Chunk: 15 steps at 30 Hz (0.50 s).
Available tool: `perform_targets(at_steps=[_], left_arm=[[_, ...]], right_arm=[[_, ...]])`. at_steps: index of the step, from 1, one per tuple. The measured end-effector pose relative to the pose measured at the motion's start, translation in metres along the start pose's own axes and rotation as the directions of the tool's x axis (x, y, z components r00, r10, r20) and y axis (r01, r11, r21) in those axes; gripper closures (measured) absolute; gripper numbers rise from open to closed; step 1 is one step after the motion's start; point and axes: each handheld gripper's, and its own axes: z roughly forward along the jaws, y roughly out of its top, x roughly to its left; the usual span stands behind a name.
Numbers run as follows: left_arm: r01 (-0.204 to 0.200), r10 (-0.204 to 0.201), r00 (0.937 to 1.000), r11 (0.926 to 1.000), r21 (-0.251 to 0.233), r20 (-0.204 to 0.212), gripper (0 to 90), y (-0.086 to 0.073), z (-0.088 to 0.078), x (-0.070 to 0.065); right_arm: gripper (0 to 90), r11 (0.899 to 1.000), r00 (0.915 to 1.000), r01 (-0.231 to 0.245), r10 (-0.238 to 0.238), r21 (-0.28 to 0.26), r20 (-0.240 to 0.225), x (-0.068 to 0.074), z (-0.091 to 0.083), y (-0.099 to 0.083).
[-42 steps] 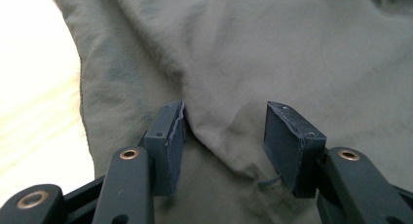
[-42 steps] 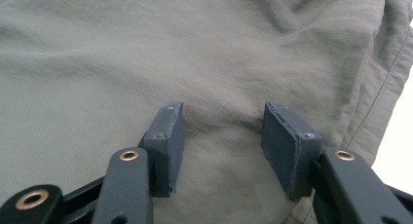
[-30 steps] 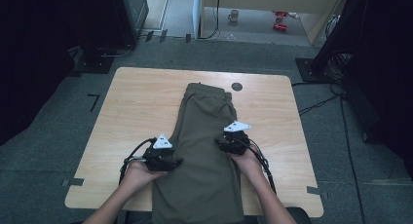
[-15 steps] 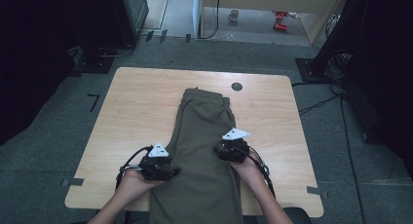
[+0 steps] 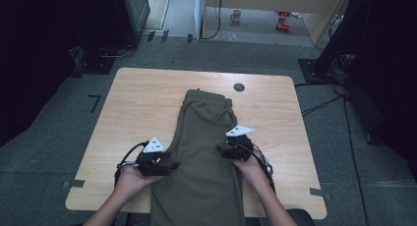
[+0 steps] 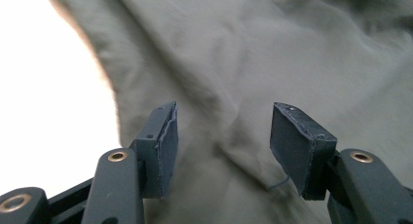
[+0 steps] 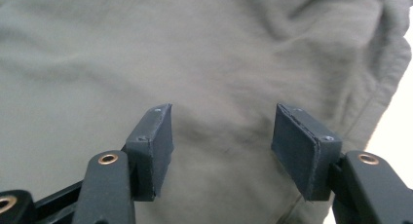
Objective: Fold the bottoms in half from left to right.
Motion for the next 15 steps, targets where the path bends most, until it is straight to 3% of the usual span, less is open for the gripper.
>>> perform_targets(at_steps=[6,8,12,15], left_arm=[[0.016,-0.015,0.9995,0.9999,0.007,-0.028,45.0,0.013,0.003,0.016],[0.018,-0.018,0.9993,0.9998,0.004,-0.031,45.3,0.016,0.004,0.02],[0.011,-0.012,0.9992,0.9999,-0.013,-0.039,44.7,0.024,0.008,0.03],[0.018,-0.018,0.9993,0.9997,-0.015,-0.033,44.7,0.031,0.01,0.038]], right_arm=[[40.3,0.999,0.9992,-0.032,0.033,-0.037,0.023,-0.01,-0.001,0.002],[38.8,0.999,0.9991,-0.034,0.034,-0.003,0.024,-0.014,0.0,0.006],[39.7,0.998,0.9978,-0.059,0.059,-0.03,0.03,-0.022,0.003,0.009],[37.3,0.997,0.9966,-0.077,0.077,0.0,0.028,-0.027,0.005,0.013]])
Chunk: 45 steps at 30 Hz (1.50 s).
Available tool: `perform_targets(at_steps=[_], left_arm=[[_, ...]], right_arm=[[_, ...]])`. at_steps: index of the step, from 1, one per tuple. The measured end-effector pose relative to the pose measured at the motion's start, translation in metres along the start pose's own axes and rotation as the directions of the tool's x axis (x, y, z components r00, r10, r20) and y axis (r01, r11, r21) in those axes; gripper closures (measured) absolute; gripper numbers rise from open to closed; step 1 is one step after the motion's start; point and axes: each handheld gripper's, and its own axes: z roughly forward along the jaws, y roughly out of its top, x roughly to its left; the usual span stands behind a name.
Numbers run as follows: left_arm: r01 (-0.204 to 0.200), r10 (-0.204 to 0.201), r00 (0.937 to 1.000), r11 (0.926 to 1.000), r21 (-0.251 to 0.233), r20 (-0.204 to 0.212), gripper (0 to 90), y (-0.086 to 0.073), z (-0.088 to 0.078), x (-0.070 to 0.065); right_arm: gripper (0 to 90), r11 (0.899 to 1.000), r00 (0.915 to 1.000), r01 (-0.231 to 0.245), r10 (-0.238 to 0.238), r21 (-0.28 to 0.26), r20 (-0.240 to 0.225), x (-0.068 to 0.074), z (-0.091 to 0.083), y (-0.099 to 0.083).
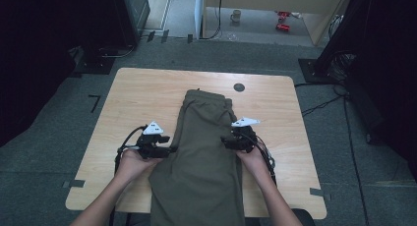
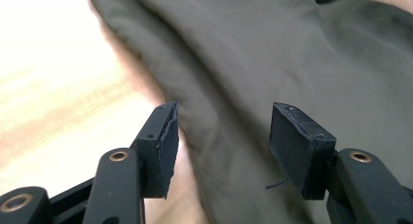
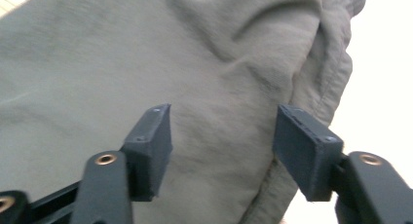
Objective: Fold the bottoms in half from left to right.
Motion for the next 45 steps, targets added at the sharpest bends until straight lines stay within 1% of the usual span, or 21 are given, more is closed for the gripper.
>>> perform_targets(at_steps=[2,3,4,5,7,8,10,11,13,15,17,20,21,22,28,31,36,41,42,43,45], left_arm=[[0.013,-0.013,0.9998,0.9998,-0.013,0.016,44.8,0.007,0.002,0.006],[0.011,-0.011,0.9998,0.9999,-0.01,0.016,44.8,0.01,0.004,0.009],[0.006,-0.006,0.9999,1.0,-0.007,0.011,44.8,0.013,0.005,0.011],[0.009,-0.009,0.9999,1.0,-0.004,0.012,44.8,0.015,0.007,0.014],[0.014,-0.014,0.9998,0.9999,-0.003,0.013,44.8,0.022,0.01,0.02],[0.013,-0.013,0.9999,0.9999,0.0,0.01,44.9,0.024,0.011,0.022],[0.006,-0.006,0.9999,1.0,0.002,0.012,44.9,0.03,0.014,0.025],[0.005,-0.005,0.9999,1.0,0.003,0.009,44.9,0.032,0.016,0.026],[-0.001,0.001,0.9999,1.0,0.009,0.01,45.0,0.038,0.019,0.03],[-0.002,0.002,0.9999,0.9999,0.016,0.014,45.0,0.042,0.023,0.034],[0.007,-0.007,0.9998,1.0,0.005,0.018,45.0,0.047,0.027,0.039],[0.005,-0.005,0.9999,0.9998,0.018,0.015,45.1,0.053,0.033,0.044],[0.007,-0.007,0.9999,0.9999,0.014,0.014,45.1,0.055,0.036,0.046],[0.017,-0.017,0.9997,0.9998,0.012,0.017,45.1,0.057,0.039,0.048],[0.026,-0.027,0.9995,0.9995,0.018,0.015,44.8,0.066,0.05,0.054],[0.028,-0.028,0.9996,0.9992,0.028,0.005,44.2,0.071,0.056,0.059],[0.05,-0.051,0.9987,0.9981,0.035,0.01,43.8,0.078,0.065,0.068],[0.08,-0.08,0.9967,0.9967,-0.008,0.01,43.7,0.079,0.071,0.074],[0.085,-0.084,0.9963,0.9964,-0.005,0.013,43.6,0.079,0.072,0.075],[0.088,-0.088,0.996,0.9961,0.009,0.014,43.5,0.079,0.075,0.076],[0.08,-0.08,0.9968,0.9959,0.043,0.005,42.5,0.08,0.079,0.078]], right_arm=[[37.1,1.0,1.0,-0.007,0.007,-0.016,0.003,-0.003,-0.002,0.004],[37.3,0.999,0.9998,-0.016,0.017,-0.042,0.006,-0.005,-0.003,0.006],[37.1,0.998,0.9997,-0.024,0.024,-0.05,0.003,-0.008,-0.003,0.008],[36.2,0.998,0.9993,-0.036,0.036,-0.042,0.007,-0.011,-0.002,0.01],[36.1,0.999,0.9992,-0.036,0.037,-0.034,0.018,-0.018,0.0,0.013],[37.3,0.998,0.999,-0.036,0.037,-0.047,0.026,-0.021,0.0,0.014],[37.8,0.995,0.9979,-0.06,0.062,-0.073,0.02,-0.027,0.0,0.014],[37.1,0.995,0.9973,-0.07,0.072,-0.07,0.015,-0.03,0.001,0.014],[35.5,0.997,0.9972,-0.072,0.072,-0.022,0.016,-0.035,0.004,0.018],[36.5,0.997,0.9974,-0.064,0.065,-0.037,0.031,-0.038,0.003,0.021],[36.4,0.997,0.997,-0.068,0.069,-0.033,0.034,-0.042,0.004,0.026],[36.6,0.997,0.9966,-0.071,0.073,-0.034,0.038,-0.048,0.007,0.031],[36.6,0.997,0.9967,-0.07,0.072,-0.033,0.039,-0.049,0.009,0.032],[36.3,0.997,0.9967,-0.071,0.072,-0.028,0.037,-0.05,0.011,0.034],[34.0,0.997,0.9969,-0.069,0.069,-0.018,0.036,-0.053,0.022,0.042],[33.0,0.998,0.997,-0.067,0.068,-0.015,0.037,-0.055,0.027,0.045],[28.9,0.997,0.9963,-0.08,0.081,-0.02,0.029,-0.058,0.033,0.051],[22.3,0.997,0.9963,-0.077,0.077,-0.012,0.038,-0.058,0.042,0.06],[21.0,0.997,0.996,-0.078,0.078,-0.01,0.044,-0.059,0.045,0.063],[20.1,0.997,0.996,-0.082,0.083,-0.009,0.035,-0.059,0.046,0.064],[19.1,0.995,0.9955,-0.093,0.094,-0.033,0.016,-0.059,0.05,0.065]])
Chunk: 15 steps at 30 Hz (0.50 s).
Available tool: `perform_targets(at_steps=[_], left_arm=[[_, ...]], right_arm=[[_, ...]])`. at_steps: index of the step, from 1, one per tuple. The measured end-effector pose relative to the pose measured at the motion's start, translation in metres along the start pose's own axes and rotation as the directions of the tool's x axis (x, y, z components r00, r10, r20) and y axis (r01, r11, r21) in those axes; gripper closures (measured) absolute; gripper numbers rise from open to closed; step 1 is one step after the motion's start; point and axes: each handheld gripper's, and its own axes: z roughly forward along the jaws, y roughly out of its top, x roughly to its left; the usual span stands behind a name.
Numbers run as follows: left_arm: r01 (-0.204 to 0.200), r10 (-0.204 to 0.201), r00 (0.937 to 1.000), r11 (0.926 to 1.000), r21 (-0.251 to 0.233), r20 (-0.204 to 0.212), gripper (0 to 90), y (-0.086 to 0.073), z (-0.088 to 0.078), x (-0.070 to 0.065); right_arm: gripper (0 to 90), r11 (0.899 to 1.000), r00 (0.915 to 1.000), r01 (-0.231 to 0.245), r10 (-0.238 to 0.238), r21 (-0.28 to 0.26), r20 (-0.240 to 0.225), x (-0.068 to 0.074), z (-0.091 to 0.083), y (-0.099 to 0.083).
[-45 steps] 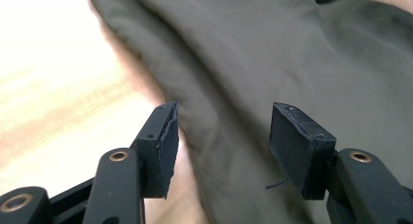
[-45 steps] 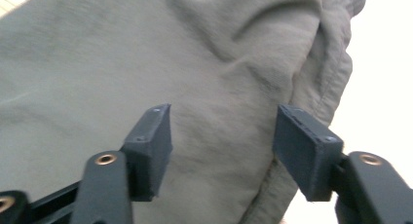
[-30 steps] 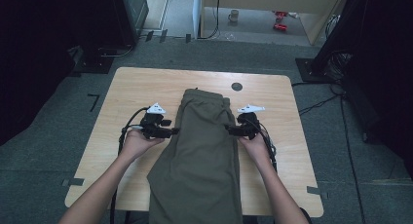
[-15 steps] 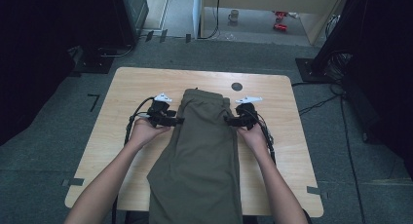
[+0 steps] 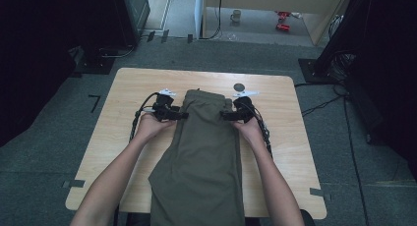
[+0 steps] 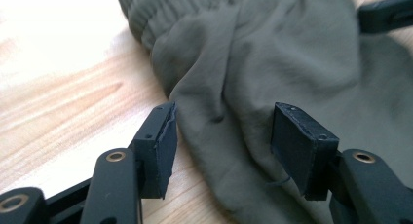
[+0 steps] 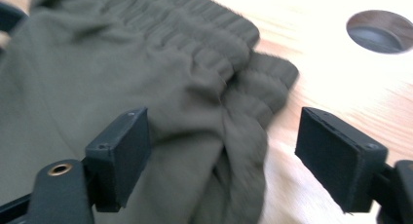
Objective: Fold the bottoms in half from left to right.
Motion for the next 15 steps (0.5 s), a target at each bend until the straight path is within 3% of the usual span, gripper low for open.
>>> perform_targets(at_steps=[3,5,8,11,15], left_arm=[[-0.001,0.001,1.0,1.0,0.005,0.0,42.1,0.002,0.003,0.001],[-0.006,0.006,1.0,1.0,0.006,-0.001,41.9,0.003,0.006,0.0],[-0.023,0.023,0.9997,0.9997,-0.001,-0.01,39.6,0.004,0.01,0.0],[-0.005,0.005,1.0,0.9999,-0.014,0.0,38.6,0.003,0.014,0.001],[-0.01,0.01,0.9999,0.9999,-0.012,-0.009,34.1,0.001,0.019,0.0]], right_arm=[[18.5,0.999,0.9995,-0.02,0.018,0.045,0.025,0.002,0.012,0.001],[18.3,0.998,0.9997,-0.008,0.007,0.06,0.024,0.003,0.017,0.001],[19.8,0.998,0.999,0.009,-0.012,0.061,0.044,0.005,0.022,0.002],[20.9,0.997,0.9977,0.019,-0.024,0.075,0.063,0.006,0.026,0.002],[23.3,0.996,0.9973,0.013,-0.019,0.085,0.071,0.004,0.027,-0.001]])
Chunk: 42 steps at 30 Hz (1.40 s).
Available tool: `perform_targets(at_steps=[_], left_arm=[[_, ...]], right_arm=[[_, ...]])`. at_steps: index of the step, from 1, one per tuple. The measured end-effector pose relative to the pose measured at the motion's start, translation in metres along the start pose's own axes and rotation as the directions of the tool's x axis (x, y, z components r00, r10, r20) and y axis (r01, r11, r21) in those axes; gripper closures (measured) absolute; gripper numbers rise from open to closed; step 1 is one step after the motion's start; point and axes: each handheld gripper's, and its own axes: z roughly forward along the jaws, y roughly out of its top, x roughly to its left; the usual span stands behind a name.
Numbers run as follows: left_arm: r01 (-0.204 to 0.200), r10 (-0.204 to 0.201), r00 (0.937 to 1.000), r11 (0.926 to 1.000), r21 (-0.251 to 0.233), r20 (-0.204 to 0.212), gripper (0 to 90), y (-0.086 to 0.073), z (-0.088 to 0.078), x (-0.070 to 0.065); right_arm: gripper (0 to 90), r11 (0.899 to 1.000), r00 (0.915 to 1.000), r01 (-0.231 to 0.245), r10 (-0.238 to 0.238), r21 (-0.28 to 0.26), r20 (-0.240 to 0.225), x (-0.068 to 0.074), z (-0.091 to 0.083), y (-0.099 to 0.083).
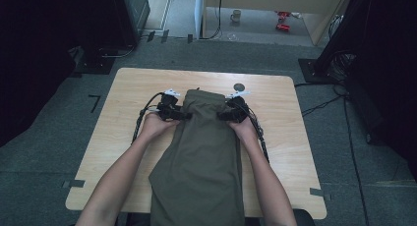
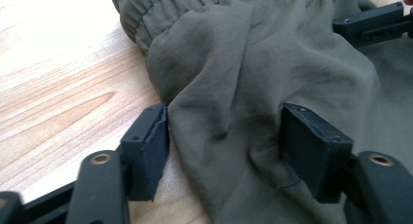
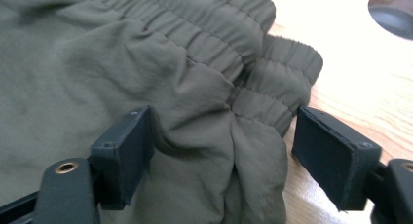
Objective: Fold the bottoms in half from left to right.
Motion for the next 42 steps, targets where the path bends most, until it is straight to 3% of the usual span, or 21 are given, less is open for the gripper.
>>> perform_targets(at_steps=[8,13,25,30,36,42], left_arm=[[-0.012,0.012,0.9998,0.9999,-0.007,-0.015,32.1,0.0,0.002,-0.002],[-0.037,0.037,0.9989,0.9993,0.0,-0.028,32.1,0.0,0.003,-0.005],[-0.049,0.049,0.9979,0.9988,0.005,-0.041,32.8,-0.001,0.004,-0.01],[-0.038,0.038,0.9987,0.9992,0.011,-0.033,40.5,-0.001,0.002,-0.01],[-0.016,0.016,0.9999,0.9999,0.006,-0.007,57.9,-0.003,-0.001,-0.008],[-0.026,0.026,0.9996,0.9993,0.028,0.008,75.1,-0.001,-0.002,-0.008]], right_arm=[[36.8,0.999,0.9995,0.028,-0.027,-0.041,0.017,-0.002,-0.003,-0.007],[49.4,0.998,0.9997,0.02,-0.019,-0.065,0.015,-0.004,-0.006,-0.011],[72.2,0.997,0.9999,-0.002,0.001,-0.073,-0.013,-0.001,-0.007,-0.012],[78.3,0.997,0.9995,-0.02,0.018,-0.069,-0.025,0.001,-0.007,-0.011],[81.2,0.997,0.9979,-0.049,0.047,-0.066,-0.045,0.0,-0.006,-0.009],[82.2,0.996,0.9952,-0.076,0.072,-0.056,-0.066,-0.002,-0.006,-0.007]])
